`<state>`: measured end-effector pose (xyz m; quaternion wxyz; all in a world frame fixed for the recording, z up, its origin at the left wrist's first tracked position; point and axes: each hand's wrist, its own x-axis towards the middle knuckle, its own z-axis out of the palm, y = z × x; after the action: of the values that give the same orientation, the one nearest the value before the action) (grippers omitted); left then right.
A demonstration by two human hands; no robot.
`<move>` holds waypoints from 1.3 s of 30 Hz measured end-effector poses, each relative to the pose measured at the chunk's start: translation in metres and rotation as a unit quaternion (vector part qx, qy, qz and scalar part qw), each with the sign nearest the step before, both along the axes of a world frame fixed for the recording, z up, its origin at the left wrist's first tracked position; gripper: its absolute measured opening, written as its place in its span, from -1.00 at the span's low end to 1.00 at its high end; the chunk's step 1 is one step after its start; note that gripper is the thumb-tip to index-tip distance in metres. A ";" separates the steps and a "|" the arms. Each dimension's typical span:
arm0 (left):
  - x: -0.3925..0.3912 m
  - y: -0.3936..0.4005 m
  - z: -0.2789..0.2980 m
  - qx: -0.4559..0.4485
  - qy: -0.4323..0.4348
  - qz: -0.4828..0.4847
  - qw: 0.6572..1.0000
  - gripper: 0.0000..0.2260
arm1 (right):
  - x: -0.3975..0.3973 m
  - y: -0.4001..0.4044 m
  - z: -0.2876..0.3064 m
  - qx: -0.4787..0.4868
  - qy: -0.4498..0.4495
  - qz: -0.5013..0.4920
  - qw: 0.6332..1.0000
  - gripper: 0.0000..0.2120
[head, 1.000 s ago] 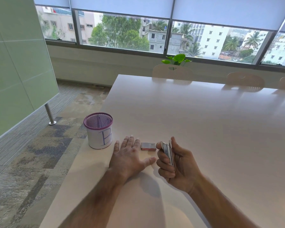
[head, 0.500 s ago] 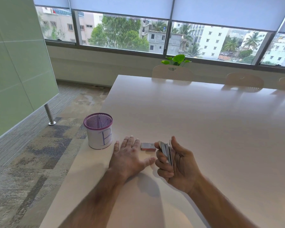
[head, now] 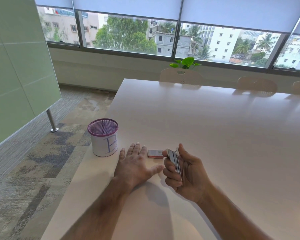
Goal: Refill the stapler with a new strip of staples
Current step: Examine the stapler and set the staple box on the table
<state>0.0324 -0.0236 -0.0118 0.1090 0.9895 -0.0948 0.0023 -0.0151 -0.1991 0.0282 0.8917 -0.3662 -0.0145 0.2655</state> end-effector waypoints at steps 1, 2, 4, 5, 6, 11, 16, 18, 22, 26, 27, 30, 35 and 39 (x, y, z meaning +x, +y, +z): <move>0.000 0.000 0.000 0.000 0.000 0.000 1.000 -0.06 | 0.000 0.000 0.000 -0.002 0.001 -0.002 1.000 -0.51; 0.000 0.000 0.001 0.001 0.001 0.000 1.000 -0.06 | 0.000 0.000 0.000 -0.003 0.002 -0.004 1.000 -0.51; 0.000 0.000 0.001 0.002 0.001 0.000 1.000 -0.06 | 0.000 0.000 0.001 -0.004 0.008 -0.010 1.000 -0.51; 0.000 -0.001 0.001 0.002 0.001 0.000 1.000 -0.06 | 0.001 0.000 0.001 -0.005 0.011 -0.013 1.000 -0.51; 0.000 -0.001 0.001 0.001 0.001 0.000 1.000 -0.06 | 0.000 0.000 0.001 -0.007 0.013 -0.016 1.000 -0.50; 0.000 -0.001 0.001 -0.003 0.002 0.001 1.000 -0.06 | 0.000 0.000 0.001 -0.010 0.020 -0.020 1.000 -0.51; -0.001 -0.001 0.001 -0.005 0.005 0.002 1.000 -0.06 | 0.000 0.000 0.000 -0.012 0.023 -0.023 0.999 -0.49; -0.001 0.000 0.002 -0.005 0.006 0.002 1.000 -0.06 | 0.000 -0.001 0.000 -0.007 0.021 -0.022 1.000 -0.46; -0.002 0.000 0.003 -0.006 0.007 0.002 1.000 -0.07 | 0.000 -0.001 -0.002 0.009 0.009 -0.010 1.000 -0.44; -0.002 0.000 0.002 -0.008 0.003 0.002 1.000 -0.07 | 0.000 0.000 -0.003 -0.002 -0.001 -0.002 1.000 -0.44; -0.001 0.000 0.002 -0.010 0.002 0.002 1.000 -0.07 | 0.000 0.001 -0.002 -0.009 -0.003 -0.004 1.000 -0.45; 0.000 0.000 0.001 -0.026 0.005 0.004 1.000 0.02 | -0.001 0.001 -0.001 -0.030 -0.008 -0.017 0.999 -0.52; -0.002 0.001 0.003 -0.067 -0.006 0.001 0.998 -0.11 | -0.004 0.003 0.000 -0.056 -0.050 -0.049 0.996 -0.70; -0.001 0.000 0.008 -0.215 -0.073 -0.007 0.974 -0.42 | -0.003 0.004 -0.001 -0.124 -0.084 -0.109 0.983 -0.76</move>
<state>0.0314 -0.0236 -0.0039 0.3121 0.9393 -0.1070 0.0937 -0.0185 -0.1948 0.0277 0.8589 -0.4939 -0.0161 0.1349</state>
